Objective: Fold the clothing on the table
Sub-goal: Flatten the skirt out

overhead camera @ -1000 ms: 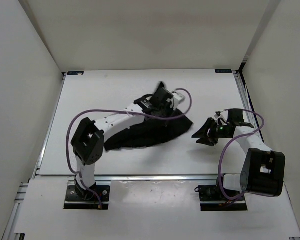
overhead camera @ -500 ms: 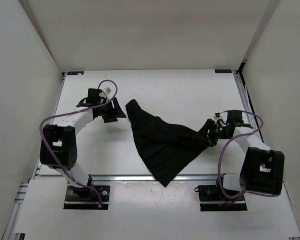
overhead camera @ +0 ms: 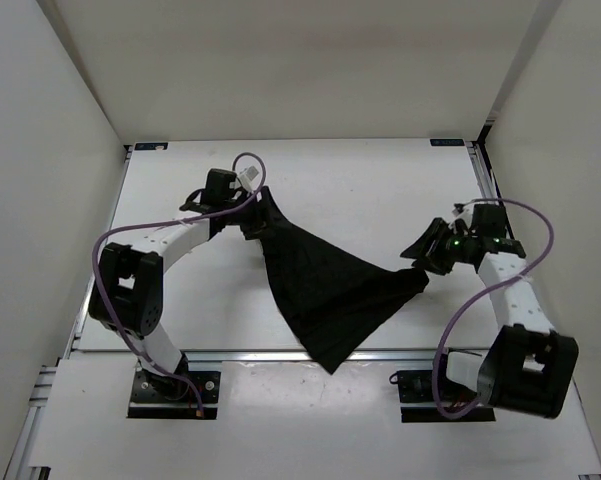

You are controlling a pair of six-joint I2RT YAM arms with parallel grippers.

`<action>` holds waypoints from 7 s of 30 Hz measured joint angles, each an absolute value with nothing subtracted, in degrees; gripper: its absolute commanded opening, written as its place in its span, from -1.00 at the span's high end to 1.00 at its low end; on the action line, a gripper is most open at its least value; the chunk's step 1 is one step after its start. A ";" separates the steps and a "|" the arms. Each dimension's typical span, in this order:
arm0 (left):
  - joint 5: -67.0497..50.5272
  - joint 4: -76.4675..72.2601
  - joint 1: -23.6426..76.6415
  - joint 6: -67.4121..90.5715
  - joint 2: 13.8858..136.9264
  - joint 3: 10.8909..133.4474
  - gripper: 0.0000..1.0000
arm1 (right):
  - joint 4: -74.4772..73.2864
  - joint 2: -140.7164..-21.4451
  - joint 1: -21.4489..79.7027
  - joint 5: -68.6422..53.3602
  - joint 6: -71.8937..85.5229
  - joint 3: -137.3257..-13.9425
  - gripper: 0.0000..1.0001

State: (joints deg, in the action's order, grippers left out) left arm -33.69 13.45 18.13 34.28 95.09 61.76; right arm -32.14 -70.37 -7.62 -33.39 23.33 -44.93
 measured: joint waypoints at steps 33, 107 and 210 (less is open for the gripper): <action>-27.70 12.97 32.01 39.11 85.95 44.93 -0.15 | -35.05 -56.31 -11.03 -29.95 24.40 -37.28 -0.07; -4.36 11.16 18.52 50.68 116.77 96.90 -0.45 | -28.18 -66.30 2.02 -35.38 29.34 -37.56 -0.04; 6.61 38.04 19.31 23.92 97.91 59.70 0.86 | -46.26 -115.22 24.73 -29.39 19.99 -69.60 1.00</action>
State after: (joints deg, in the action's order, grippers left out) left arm 6.61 38.04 19.31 23.92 97.91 59.70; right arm -46.26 -115.22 24.73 -29.39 19.99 -69.60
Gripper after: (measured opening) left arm 0.091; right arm 0.005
